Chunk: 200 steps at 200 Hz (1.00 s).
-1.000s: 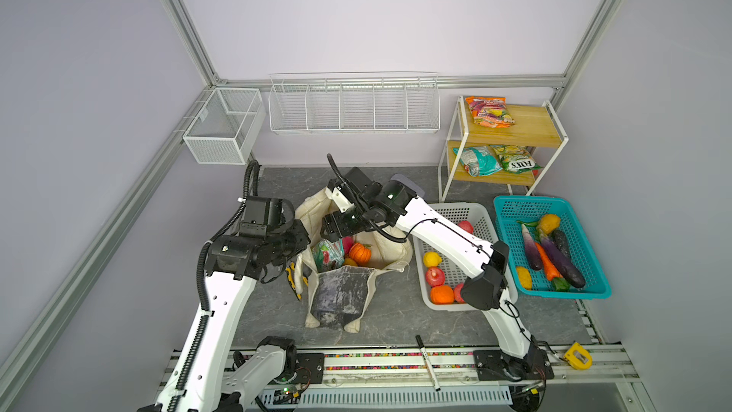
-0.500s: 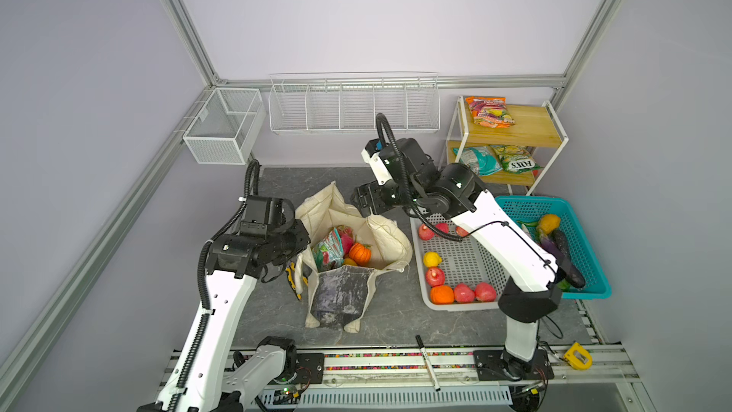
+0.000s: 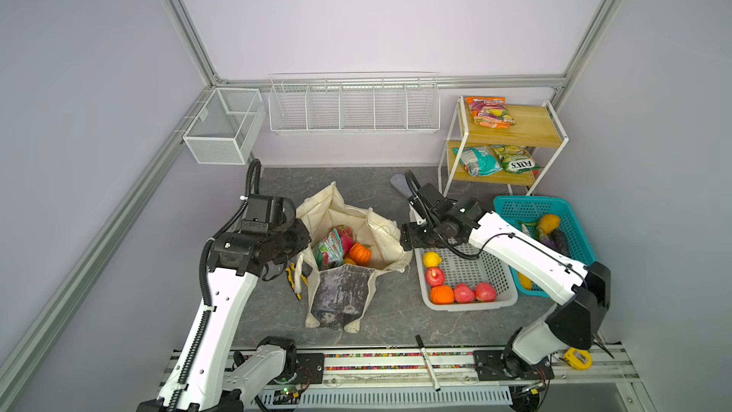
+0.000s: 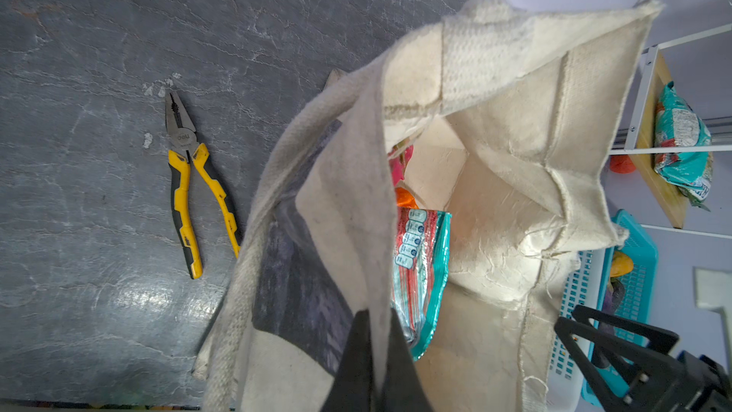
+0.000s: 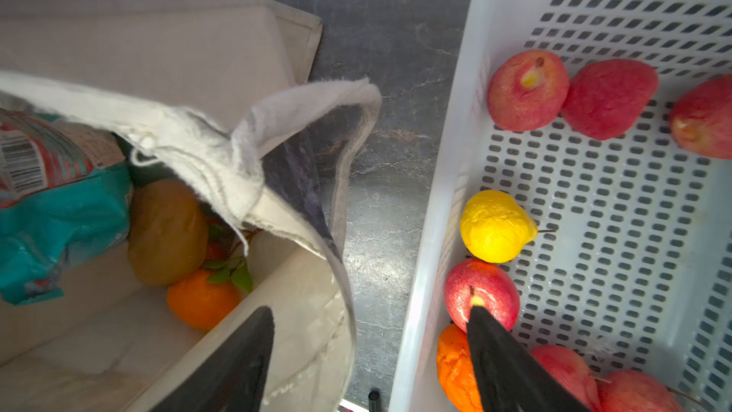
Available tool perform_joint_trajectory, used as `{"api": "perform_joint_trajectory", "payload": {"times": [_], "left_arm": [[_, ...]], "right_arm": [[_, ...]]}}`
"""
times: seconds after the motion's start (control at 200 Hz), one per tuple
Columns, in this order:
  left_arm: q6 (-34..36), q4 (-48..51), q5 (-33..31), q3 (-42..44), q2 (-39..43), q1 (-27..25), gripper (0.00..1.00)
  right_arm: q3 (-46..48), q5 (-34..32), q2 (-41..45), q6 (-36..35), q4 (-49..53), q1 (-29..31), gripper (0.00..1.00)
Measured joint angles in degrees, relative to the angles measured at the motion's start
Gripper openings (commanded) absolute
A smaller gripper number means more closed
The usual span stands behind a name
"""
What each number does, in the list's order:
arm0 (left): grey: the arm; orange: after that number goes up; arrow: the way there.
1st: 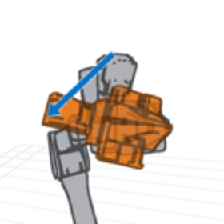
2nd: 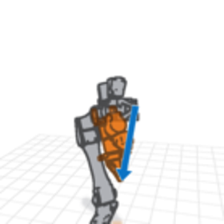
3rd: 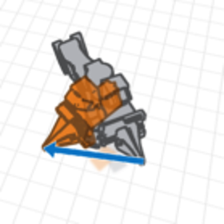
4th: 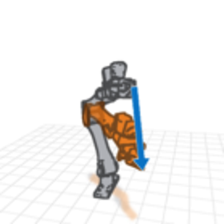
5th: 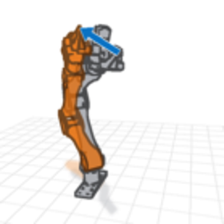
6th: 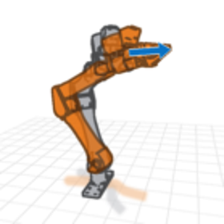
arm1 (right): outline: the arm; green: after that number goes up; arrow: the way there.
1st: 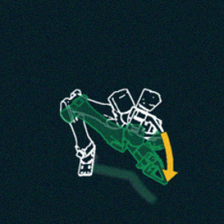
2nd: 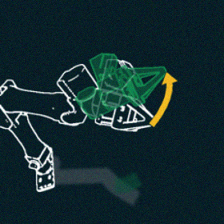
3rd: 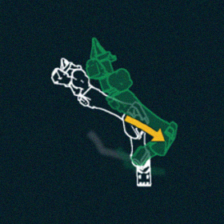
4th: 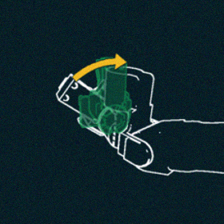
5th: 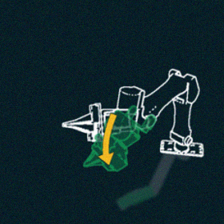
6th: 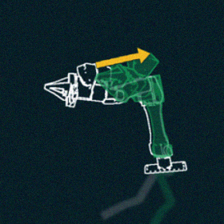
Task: Place the food into the grocery bag and tie it
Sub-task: 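Raise the right gripper out of the bag toward its rim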
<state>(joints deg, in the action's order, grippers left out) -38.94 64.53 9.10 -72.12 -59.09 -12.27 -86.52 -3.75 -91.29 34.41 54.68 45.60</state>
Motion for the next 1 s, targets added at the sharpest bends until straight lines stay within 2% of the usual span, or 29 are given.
{"api": "perform_joint_trajectory", "payload": {"times": [0.095, 0.23, 0.37, 0.555, 0.775, 0.885, 1.0], "left_arm": [[0.00, 0.02, -0.02, 0.00, 0.02, 0.00, 0.03], [0.00, 0.07, -0.04, 0.00, 0.24, 0.00, 0.01], [0.00, 0.07, -0.07, 0.00, 0.37, 0.00, 0.00], [0.00, 0.04, -0.09, 0.00, 0.37, 0.00, 0.00], [0.00, 0.07, -0.07, -0.81, -0.37, 0.00, 0.00], [0.02, -0.13, 0.00, -1.16, -1.33, -0.02, 0.00], [0.02, -1.11, 0.13, -1.18, -2.34, -0.02, 0.00]], "right_arm": [[0.20, 2.12, -1.22, 1.05, -2.16, 0.00, 0.60], [-0.42, 5.01, -3.74, 1.64, -4.00, -0.04, 0.34], [-6.86, 7.32, -8.55, 1.66, -2.51, 0.28, 0.08], [-23.06, 7.41, -13.92, -0.94, 4.48, 3.43, 0.07], [-45.40, 3.50, -18.56, -4.90, 14.62, 5.97, 0.07], [-49.44, 1.51, -18.84, -6.08, 17.70, 5.64, 0.07], [-48.65, 0.79, -18.88, -6.56, 18.84, 5.40, 0.07]]}}
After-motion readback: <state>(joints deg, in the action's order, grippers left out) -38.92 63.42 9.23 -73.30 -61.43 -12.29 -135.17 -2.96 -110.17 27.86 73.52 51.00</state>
